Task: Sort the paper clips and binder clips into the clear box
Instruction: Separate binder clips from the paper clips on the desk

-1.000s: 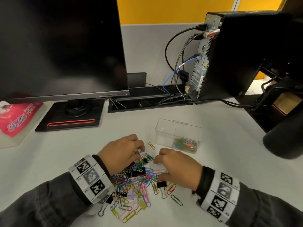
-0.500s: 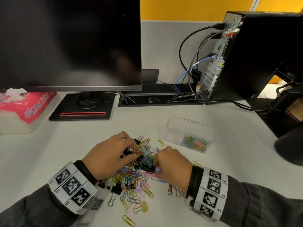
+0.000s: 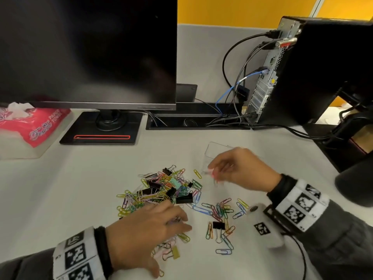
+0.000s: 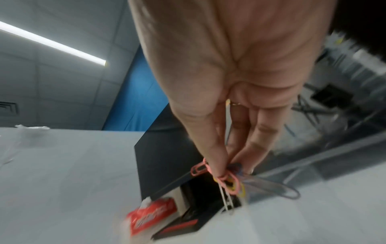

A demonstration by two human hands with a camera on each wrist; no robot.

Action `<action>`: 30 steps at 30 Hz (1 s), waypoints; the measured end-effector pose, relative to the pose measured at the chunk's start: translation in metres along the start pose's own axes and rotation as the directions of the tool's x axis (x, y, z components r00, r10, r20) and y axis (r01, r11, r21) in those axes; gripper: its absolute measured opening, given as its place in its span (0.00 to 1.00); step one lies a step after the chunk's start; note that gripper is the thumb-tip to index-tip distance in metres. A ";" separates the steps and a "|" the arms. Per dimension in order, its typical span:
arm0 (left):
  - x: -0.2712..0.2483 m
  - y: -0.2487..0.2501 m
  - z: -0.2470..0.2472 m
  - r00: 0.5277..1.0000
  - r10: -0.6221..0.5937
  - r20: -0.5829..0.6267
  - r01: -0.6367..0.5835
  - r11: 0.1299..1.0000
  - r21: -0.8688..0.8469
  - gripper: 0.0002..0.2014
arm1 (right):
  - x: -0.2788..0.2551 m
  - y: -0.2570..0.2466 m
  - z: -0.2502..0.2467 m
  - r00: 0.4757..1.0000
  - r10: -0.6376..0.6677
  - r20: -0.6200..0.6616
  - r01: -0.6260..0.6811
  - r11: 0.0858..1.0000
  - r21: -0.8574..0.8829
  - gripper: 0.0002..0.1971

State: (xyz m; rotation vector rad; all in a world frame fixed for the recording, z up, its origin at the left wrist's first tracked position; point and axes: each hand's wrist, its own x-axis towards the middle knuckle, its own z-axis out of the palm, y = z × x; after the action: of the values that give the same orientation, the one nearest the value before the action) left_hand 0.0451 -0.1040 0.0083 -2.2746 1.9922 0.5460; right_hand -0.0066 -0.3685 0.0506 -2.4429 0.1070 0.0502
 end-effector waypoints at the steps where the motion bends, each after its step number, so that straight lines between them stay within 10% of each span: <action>1: 0.002 0.000 0.003 1.000 0.017 -0.020 -0.016 0.999 0.029 0.46 | -0.001 0.002 -0.011 0.997 -0.019 -0.075 0.018 1.000 -0.026 0.09; 5: 0.010 -0.002 0.010 0.993 0.003 -0.120 -0.003 1.000 0.003 0.39 | -0.007 0.020 -0.036 0.934 -0.069 -0.351 0.032 0.993 -0.111 0.09; 12: 0.027 0.001 0.004 0.992 -0.058 -0.111 0.052 0.997 -0.056 0.16 | -0.022 0.033 -0.020 0.926 -0.114 -0.360 0.008 0.959 -0.282 0.12; 21: 0.034 0.002 0.000 0.974 -0.118 -0.193 0.064 0.963 -0.262 0.09 | -0.040 0.015 0.042 0.983 0.147 0.111 -0.087 0.902 -0.423 0.30; 30: 0.028 -0.010 -0.014 0.935 -0.241 -0.260 0.068 0.843 -0.534 0.07 | -0.021 0.014 0.058 0.984 -0.007 0.179 0.084 0.900 -0.428 0.11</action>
State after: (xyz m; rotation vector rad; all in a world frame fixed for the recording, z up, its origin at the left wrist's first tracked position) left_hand 0.0607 -0.1327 0.0111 -2.9923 1.9328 0.8341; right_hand -0.0295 -0.3404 -0.0016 -2.8731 -0.0462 0.2948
